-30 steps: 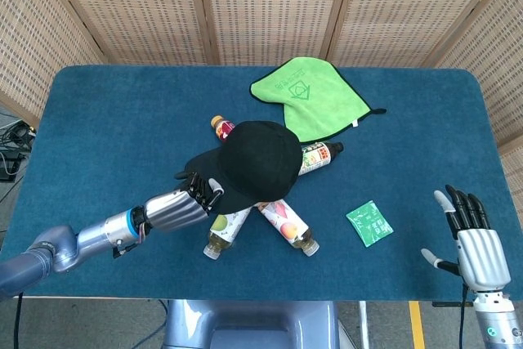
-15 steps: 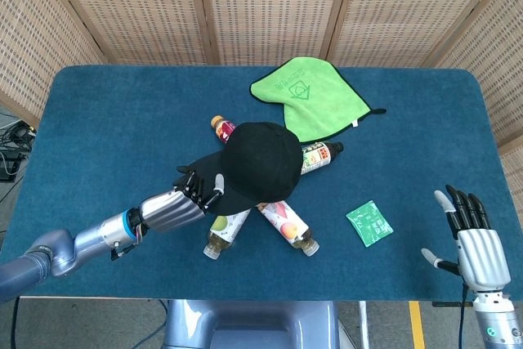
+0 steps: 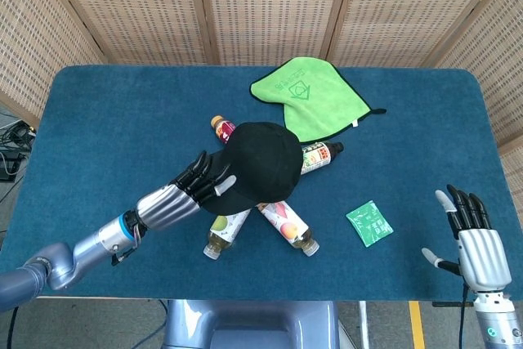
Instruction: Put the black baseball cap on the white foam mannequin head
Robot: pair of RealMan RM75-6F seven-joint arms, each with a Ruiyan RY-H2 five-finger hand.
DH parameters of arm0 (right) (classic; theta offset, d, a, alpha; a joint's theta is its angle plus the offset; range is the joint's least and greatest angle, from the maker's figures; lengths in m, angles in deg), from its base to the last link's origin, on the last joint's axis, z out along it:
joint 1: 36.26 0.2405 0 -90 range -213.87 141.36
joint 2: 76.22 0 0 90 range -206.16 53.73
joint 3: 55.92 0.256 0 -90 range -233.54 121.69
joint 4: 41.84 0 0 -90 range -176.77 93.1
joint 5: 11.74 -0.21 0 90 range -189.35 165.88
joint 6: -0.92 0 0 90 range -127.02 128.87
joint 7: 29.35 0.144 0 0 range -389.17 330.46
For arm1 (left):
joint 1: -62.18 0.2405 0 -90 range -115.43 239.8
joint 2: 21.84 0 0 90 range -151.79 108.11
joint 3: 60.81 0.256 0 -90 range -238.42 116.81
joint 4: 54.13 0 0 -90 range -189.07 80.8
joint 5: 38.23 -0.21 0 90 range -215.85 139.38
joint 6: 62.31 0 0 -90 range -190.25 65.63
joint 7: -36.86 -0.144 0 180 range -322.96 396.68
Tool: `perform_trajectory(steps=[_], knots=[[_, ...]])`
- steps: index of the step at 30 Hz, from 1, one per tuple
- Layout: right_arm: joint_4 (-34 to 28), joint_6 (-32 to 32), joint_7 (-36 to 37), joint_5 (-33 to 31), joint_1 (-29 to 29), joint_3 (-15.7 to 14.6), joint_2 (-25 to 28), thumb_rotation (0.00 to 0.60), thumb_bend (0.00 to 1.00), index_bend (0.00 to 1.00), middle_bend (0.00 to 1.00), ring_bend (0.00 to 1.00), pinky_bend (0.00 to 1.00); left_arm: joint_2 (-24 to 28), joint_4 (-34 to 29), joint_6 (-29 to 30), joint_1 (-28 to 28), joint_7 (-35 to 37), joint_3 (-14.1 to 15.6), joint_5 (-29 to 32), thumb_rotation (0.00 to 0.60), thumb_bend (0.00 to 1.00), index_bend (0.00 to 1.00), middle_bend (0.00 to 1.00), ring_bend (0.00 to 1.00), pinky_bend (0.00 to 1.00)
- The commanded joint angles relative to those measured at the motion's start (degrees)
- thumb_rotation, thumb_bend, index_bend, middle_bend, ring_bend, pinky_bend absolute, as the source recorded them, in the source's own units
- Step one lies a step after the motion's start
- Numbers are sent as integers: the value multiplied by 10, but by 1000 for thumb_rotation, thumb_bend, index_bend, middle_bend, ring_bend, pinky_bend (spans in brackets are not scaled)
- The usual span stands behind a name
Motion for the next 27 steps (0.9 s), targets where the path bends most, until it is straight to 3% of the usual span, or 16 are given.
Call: perform_trajectory(steps=[1, 6, 16, 23, 27], knots=[[0, 0, 0, 0, 0, 0, 0, 600, 61, 78, 0, 0, 0, 16, -52, -22, 28, -1, 12, 30, 600, 0, 0, 0, 0, 0], [-1, 1, -3, 1, 0, 0, 0, 600, 61, 78, 0, 0, 0, 28, -101, -14, 67, 13, 19, 64, 600, 0, 0, 0, 0, 0], [1, -3, -13, 5, 1, -3, -3, 600, 61, 77, 0, 0, 0, 22, -200, 89, 192, 129, 38, 151, 600, 0, 0, 0, 0, 0], [-3, -13, -33, 9, 3, -11, -3, 600, 61, 70, 0, 0, 0, 72, -287, 94, 260, 155, 68, 220, 600, 0, 0, 0, 0, 0], [-6, -26, -46, 9, 6, -15, -4, 600, 61, 67, 0, 0, 0, 89, -302, 90, 279, 170, 74, 245, 600, 0, 0, 0, 0, 0]])
